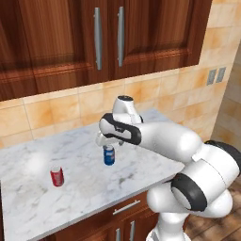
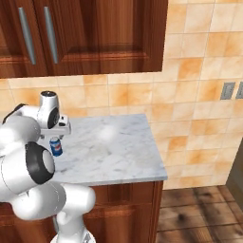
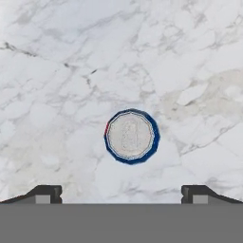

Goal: Four empty soda cans are scattered around the kitchen. Gather all the cans and cluster them next to the stove for recycling.

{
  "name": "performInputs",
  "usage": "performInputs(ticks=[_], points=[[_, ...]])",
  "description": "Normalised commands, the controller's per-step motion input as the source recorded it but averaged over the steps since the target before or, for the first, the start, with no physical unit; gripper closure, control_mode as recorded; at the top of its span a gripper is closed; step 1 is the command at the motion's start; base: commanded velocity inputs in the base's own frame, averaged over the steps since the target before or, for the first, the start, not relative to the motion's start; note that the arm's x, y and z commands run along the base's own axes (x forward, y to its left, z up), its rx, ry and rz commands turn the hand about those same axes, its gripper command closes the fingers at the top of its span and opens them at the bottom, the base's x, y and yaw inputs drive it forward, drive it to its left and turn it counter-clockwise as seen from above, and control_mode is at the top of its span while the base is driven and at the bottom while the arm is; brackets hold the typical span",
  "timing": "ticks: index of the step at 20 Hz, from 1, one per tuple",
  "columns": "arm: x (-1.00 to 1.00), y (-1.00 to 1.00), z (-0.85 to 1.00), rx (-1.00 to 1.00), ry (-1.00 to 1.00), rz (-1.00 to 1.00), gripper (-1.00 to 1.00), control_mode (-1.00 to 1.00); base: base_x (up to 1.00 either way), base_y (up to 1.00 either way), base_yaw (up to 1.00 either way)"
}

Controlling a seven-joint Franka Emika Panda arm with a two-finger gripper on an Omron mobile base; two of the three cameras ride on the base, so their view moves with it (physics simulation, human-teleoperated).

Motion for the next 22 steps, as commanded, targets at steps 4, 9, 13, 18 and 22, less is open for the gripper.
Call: performInputs(ticks=[4,9,13,18,22], points=[[0.15,0.00,-0.32,-0.02,0.04,0.03,-1.00,-1.00,0.00,0.00,0.00],[0.02,0.14,-0.12,-0.01,0.03,0.03,-1.00,-1.00,0.00,0.00,0.00],[0.01,0.18,0.00,-0.07,0.00,0.04,-1.00,-1.00,0.00,0.00,0.00],[0.02,-0.01,0.00,-0.02,0.00,0.09,-1.00,-1.00,0.00,0.00,0.00],[0.12,-0.11,0.00,0.00,0.00,0.06,-1.00,-1.00,0.00,0.00,0.00]])
